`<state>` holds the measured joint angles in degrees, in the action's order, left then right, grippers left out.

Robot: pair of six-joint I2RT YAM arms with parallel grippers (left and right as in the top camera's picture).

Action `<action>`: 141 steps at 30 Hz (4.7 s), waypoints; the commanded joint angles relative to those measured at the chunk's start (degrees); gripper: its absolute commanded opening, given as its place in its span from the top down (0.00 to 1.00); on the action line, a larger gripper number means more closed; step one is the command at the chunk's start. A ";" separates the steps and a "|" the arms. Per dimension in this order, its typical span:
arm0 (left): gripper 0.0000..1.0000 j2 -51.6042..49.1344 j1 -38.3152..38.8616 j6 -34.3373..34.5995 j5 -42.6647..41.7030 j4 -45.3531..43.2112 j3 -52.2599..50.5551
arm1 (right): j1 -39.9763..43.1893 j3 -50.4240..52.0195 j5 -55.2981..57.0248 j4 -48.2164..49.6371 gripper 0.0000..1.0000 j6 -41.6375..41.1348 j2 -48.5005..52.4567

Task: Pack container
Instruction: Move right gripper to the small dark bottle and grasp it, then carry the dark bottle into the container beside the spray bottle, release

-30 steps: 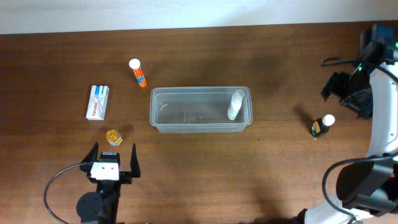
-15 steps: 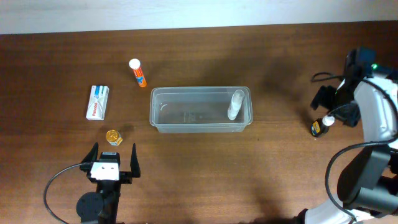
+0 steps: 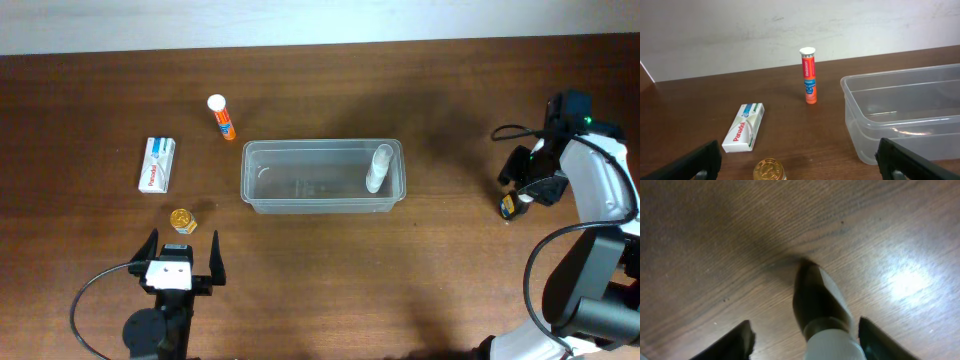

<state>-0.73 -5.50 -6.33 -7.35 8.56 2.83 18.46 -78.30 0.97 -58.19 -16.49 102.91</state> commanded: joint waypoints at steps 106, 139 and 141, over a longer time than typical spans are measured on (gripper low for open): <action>0.01 0.39 -0.28 0.28 -0.81 -0.13 -0.35 | -49.64 -30.60 14.69 -21.79 0.81 -24.55 5.99; 0.01 0.39 -0.28 0.28 -0.81 -0.13 -0.35 | -49.57 -21.49 11.45 -12.28 0.80 -7.72 6.16; 0.01 0.39 -0.28 0.28 -0.81 -0.13 -0.35 | -49.57 -21.49 11.45 -12.24 0.81 -7.72 6.16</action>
<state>-0.73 -5.50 -6.35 -7.35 8.56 2.83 -30.85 -99.85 12.53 -70.59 -25.02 108.95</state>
